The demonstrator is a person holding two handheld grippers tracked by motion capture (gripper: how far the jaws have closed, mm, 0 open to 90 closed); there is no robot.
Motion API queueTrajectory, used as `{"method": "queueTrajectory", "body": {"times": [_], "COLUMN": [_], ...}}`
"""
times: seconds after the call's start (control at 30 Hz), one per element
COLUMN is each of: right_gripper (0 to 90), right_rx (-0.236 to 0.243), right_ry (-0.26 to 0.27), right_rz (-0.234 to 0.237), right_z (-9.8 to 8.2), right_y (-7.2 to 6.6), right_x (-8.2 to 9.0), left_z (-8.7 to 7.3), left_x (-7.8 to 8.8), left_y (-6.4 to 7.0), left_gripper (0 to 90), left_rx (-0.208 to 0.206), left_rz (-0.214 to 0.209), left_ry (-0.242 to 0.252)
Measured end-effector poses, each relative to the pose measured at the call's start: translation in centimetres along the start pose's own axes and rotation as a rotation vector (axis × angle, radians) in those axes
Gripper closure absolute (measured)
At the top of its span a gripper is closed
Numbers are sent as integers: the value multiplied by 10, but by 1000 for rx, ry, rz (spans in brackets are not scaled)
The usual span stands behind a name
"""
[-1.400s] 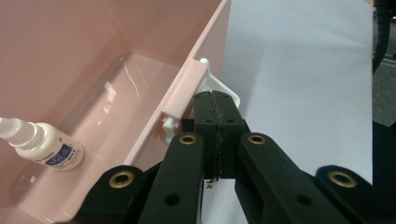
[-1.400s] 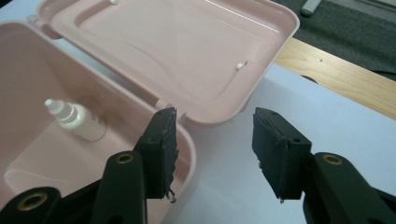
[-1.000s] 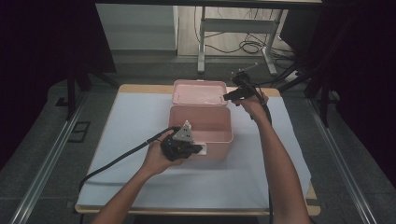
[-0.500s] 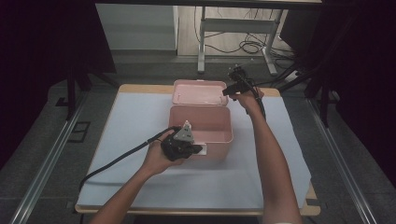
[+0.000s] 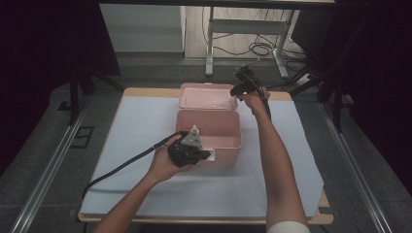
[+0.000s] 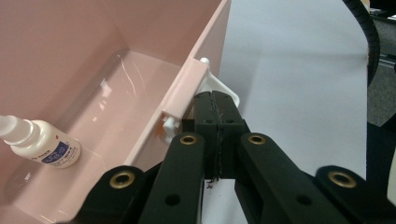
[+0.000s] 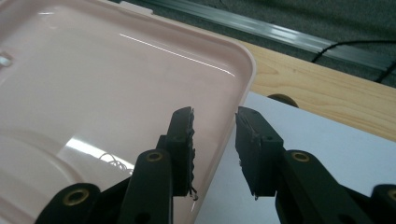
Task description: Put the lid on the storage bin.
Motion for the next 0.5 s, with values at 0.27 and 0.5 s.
{"method": "queueTrajectory", "body": {"times": [0.27,0.5], "right_gripper": [683,702], "right_rx": [-30,-67], "right_ry": [-25,-29], "right_rz": [-21,-18], "right_z": [-2,-5], "right_y": [3,5], "right_x": [-12,-20], "left_z": [0,0], "left_x": [1,1], "left_y": [0,0], "left_gripper": [900,900], "left_rx": [-1,2], "left_rz": [10,11], "left_ry": [-7,-9]}}
Point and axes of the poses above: each handheld gripper's, and its own axes: x roughly backward along the jaws, z roughly out of its top, y roughly to its right, the point moved 6 cm from there along -x, roughly forward along the jaws, and after that the axes turned 11 degrees about x, right-handed, at the moved point
